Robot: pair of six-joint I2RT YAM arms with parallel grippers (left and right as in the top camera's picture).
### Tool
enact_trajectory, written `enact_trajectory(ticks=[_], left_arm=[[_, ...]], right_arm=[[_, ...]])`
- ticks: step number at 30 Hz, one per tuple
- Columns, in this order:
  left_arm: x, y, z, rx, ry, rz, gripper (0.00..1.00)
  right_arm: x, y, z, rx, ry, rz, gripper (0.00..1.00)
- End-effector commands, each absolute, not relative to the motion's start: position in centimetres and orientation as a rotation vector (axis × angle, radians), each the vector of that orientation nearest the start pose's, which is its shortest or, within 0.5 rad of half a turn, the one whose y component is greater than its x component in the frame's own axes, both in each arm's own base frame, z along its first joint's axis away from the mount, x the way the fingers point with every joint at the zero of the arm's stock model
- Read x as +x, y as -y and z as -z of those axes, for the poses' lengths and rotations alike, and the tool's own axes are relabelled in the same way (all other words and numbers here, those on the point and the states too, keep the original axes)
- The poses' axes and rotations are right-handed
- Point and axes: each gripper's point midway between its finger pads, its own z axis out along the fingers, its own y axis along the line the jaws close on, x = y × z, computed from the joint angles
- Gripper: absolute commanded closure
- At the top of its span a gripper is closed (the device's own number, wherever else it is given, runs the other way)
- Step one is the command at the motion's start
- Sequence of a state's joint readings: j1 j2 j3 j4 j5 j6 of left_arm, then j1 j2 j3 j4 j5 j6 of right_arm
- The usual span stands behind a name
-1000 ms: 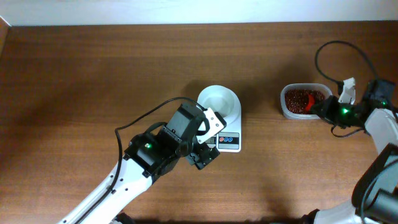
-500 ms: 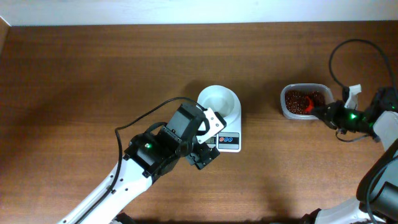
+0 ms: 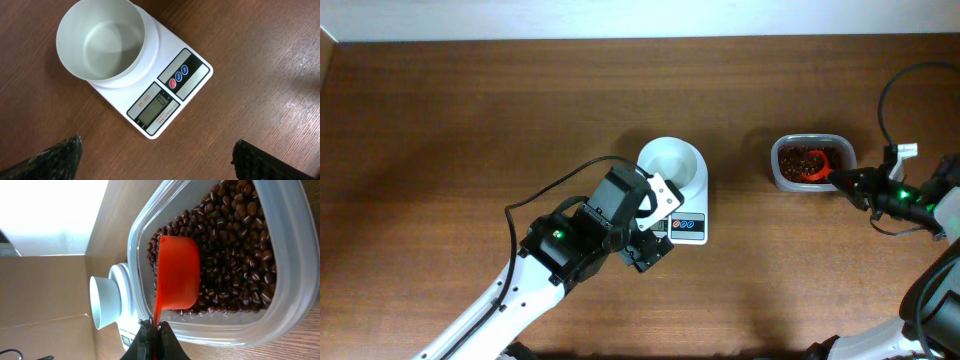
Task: Scoop item into bowl and weigh 50g on scale
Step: 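Scoop beans and lift the filled scoop with the right gripper, then move the scoop over the white bowl and tip beans in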
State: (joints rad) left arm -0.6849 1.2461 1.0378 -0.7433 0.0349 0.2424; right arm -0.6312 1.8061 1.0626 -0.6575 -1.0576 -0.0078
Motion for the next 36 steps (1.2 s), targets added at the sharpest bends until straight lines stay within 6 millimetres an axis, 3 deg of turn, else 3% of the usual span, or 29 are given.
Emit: enact_trajectory(ticks=[1, 12, 18, 25, 36], left_arm=[[25.1, 21.4, -17.5, 1.127, -2.261, 0.244, 0.01], [25.1, 21.4, -17.5, 1.127, -2.261, 0.244, 0.01], [25.1, 21.4, -17.5, 1.127, -2.261, 0.244, 0.01], [25.1, 21.4, -17.5, 1.127, -2.261, 0.244, 0.01], [25.1, 21.4, -17.5, 1.127, -2.262, 0.245, 0.01]], right_arm=[[35.4, 8.2, -10.1, 0.615, -2.225, -1.293, 0.96], [35.3, 8.5, -13.7, 0.575, -2.01, -1.482, 0.96], [35.4, 7.5, -15.5, 0.516, -1.942, -1.565, 0.96], [35.6, 2.7, -18.4, 0.325, -1.988, -1.585, 0.96], [35.8, -6.3, -18.6, 0.092, -2.1, -1.734, 0.96]])
